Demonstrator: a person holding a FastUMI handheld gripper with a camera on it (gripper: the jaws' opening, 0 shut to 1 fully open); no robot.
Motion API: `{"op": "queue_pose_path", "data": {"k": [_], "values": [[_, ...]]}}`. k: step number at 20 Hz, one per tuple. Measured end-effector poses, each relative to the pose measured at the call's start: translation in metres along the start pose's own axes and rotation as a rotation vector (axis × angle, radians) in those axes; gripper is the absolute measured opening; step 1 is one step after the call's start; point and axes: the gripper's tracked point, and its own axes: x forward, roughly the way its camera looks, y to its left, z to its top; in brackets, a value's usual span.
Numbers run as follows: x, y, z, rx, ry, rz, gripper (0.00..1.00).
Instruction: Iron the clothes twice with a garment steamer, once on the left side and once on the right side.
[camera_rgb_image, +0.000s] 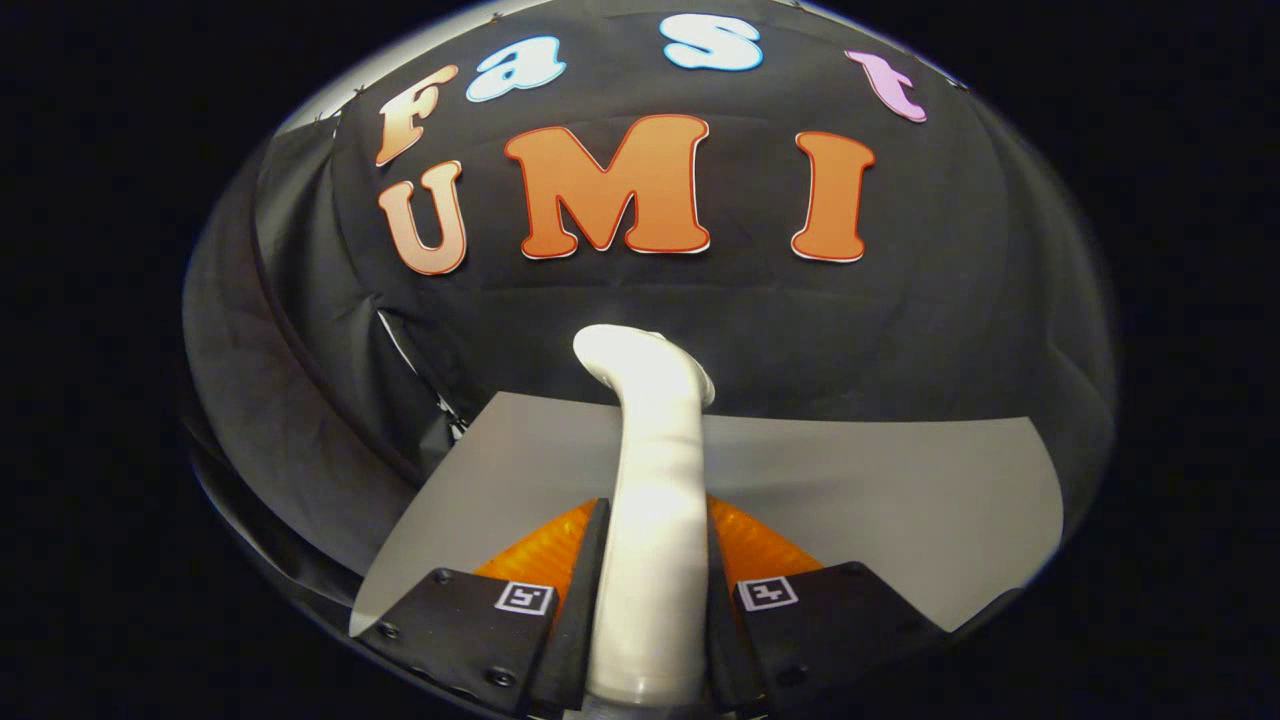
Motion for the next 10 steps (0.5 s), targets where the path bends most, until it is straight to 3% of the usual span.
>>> {"op": "queue_pose_path", "data": {"k": [4, 10], "values": [[-0.029, 0.012, 0.007, 0.033, -0.076, -0.007, 0.52], [-0.088, 0.014, 0.019, 0.062, -0.272, -0.141, 0.52]]}}
